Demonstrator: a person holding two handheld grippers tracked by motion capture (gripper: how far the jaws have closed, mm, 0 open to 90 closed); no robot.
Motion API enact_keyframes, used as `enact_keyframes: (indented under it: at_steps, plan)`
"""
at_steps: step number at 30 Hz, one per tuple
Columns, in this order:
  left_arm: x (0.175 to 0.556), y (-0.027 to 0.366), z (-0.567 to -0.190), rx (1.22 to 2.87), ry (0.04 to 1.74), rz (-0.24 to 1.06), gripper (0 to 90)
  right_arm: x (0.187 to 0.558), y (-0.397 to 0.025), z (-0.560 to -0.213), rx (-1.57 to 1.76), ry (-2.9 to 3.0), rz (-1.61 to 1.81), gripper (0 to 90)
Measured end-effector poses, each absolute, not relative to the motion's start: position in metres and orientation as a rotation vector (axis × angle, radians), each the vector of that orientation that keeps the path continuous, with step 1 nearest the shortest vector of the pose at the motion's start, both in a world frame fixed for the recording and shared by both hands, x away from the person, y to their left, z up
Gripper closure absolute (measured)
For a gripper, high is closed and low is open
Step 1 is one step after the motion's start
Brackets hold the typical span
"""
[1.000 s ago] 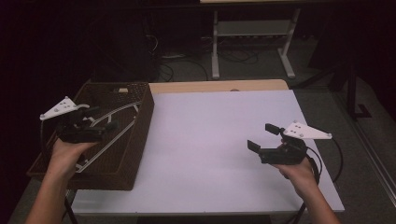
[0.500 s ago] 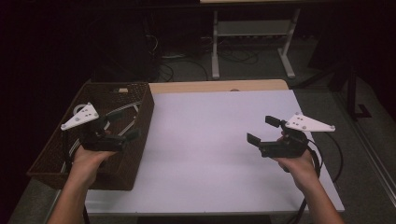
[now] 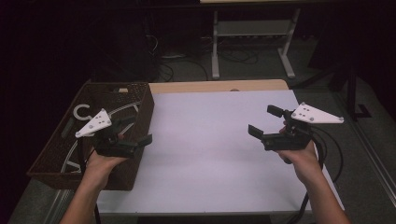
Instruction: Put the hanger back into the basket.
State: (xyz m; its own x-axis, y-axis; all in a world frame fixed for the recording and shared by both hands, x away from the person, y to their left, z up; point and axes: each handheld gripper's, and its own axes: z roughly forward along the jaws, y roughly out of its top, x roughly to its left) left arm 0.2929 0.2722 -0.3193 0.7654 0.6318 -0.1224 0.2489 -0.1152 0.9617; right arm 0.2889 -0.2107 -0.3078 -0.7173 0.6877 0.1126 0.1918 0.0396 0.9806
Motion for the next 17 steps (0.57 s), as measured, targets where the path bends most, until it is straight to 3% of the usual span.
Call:
enact_keyframes:
  at_steps: [17]
  plan:
    - [0.2931, 0.2800, -0.3225, 1.669, 0.699, 0.366, 0.0, 0.2874, -0.2107, -0.3053, 0.850, 1.947, 1.731, 1.1]
